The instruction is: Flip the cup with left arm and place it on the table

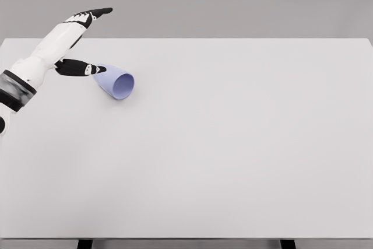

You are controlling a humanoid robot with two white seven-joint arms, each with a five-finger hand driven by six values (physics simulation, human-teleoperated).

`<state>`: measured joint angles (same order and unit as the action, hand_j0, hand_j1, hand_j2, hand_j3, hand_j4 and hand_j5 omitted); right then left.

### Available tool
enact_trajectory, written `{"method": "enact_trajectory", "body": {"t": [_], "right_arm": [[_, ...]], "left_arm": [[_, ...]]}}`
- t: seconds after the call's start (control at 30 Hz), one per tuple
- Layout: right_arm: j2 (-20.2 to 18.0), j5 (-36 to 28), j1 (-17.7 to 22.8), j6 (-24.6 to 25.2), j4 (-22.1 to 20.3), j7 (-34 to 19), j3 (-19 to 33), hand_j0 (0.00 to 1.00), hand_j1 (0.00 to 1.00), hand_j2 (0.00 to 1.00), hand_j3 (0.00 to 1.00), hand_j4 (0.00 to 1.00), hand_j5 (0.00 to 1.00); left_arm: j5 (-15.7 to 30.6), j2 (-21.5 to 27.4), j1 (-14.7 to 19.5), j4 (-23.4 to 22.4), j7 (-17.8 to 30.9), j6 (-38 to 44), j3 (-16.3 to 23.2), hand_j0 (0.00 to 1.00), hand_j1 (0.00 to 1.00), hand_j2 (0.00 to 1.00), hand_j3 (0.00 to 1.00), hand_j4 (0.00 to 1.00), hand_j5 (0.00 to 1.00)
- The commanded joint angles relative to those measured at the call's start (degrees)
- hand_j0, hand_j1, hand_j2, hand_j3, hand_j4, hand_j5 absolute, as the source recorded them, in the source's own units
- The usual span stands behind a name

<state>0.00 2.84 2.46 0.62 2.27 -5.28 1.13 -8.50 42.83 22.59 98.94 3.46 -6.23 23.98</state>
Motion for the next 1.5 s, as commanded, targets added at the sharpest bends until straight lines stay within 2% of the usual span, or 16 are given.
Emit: {"method": "enact_trajectory", "body": {"t": [0.0, 0.4, 0.5, 0.6, 0.73, 0.9, 1.0, 1.1, 1.17, 1.27, 1.47], "right_arm": [[0.0, 0.1, 0.0, 0.0, -0.1, 0.0, 0.0, 1.00, 1.00, 1.00, 1.00, 1.00, 1.00], [0.0, 0.0, -0.1, 0.0, 0.0, 0.0, 0.0, 1.00, 1.00, 1.00, 1.00, 1.00, 1.00], [0.0, 0.0, -0.1, 0.0, 0.0, 0.0, 0.0, 1.00, 1.00, 1.00, 1.00, 1.00, 1.00], [0.0, 0.0, -0.1, 0.0, 0.0, 0.0, 0.0, 1.00, 1.00, 1.00, 1.00, 1.00, 1.00], [0.0, 0.0, -0.1, 0.0, 0.0, 0.0, 0.0, 1.00, 1.00, 1.00, 1.00, 1.00, 1.00], [0.0, 0.0, -0.1, 0.0, 0.0, 0.0, 0.0, 1.00, 1.00, 1.00, 1.00, 1.00, 1.00], [0.0, 0.0, -0.1, 0.0, 0.0, 0.0, 0.0, 1.00, 1.00, 1.00, 1.00, 1.00, 1.00], [0.0, 0.0, -0.1, 0.0, 0.0, 0.0, 0.0, 1.00, 1.00, 1.00, 1.00, 1.00, 1.00], [0.0, 0.0, -0.1, 0.0, 0.0, 0.0, 0.0, 1.00, 1.00, 1.00, 1.00, 1.00, 1.00], [0.0, 0.0, -0.1, 0.0, 0.0, 0.0, 0.0, 1.00, 1.00, 1.00, 1.00, 1.00, 1.00], [0.0, 0.0, -0.1, 0.0, 0.0, 0.0, 0.0, 1.00, 1.00, 1.00, 1.00, 1.00, 1.00]], "left_arm": [[0.1, 0.0, 0.0, 0.0, 0.0, 0.0, 0.0, 1.00, 1.00, 1.00, 1.00, 1.00, 1.00], [0.0, 0.6, -0.2, 0.0, 0.0, 0.0, 0.4, 1.00, 1.00, 1.00, 1.00, 1.00, 1.00], [0.0, 0.9, 0.3, 0.0, 0.0, 0.0, 2.6, 1.00, 1.00, 1.00, 1.00, 1.00, 1.00], [0.0, 1.0, 2.5, 0.0, 0.0, 0.0, 7.7, 1.00, 1.00, 1.00, 1.00, 1.00, 1.00], [0.2, 2.1, 3.0, 1.0, 0.0, 0.0, 9.2, 1.00, 1.00, 1.00, 1.00, 1.00, 1.00], [-0.2, 7.9, 3.3, 2.4, 0.0, -0.3, 10.4, 1.00, 1.00, 1.00, 1.00, 1.00, 1.00], [-5.0, 8.2, 5.0, 0.9, 0.1, -0.4, 12.1, 1.00, 1.00, 1.00, 1.00, 1.00, 1.00], [-9.9, 8.2, 9.4, -3.3, 0.1, -0.6, 17.3, 1.00, 1.00, 1.00, 1.00, 1.00, 1.00], [-10.0, 7.9, 11.7, -6.7, 0.1, -2.3, 20.3, 1.00, 1.00, 1.00, 1.00, 1.00, 1.00], [-10.1, 7.7, 12.0, -10.2, 0.1, -8.5, 20.5, 1.00, 1.00, 1.00, 1.00, 1.00, 1.00], [-10.1, 7.0, 12.6, -15.5, 0.1, -12.9, 21.3, 1.00, 1.00, 1.00, 1.00, 1.00, 1.00]]}}
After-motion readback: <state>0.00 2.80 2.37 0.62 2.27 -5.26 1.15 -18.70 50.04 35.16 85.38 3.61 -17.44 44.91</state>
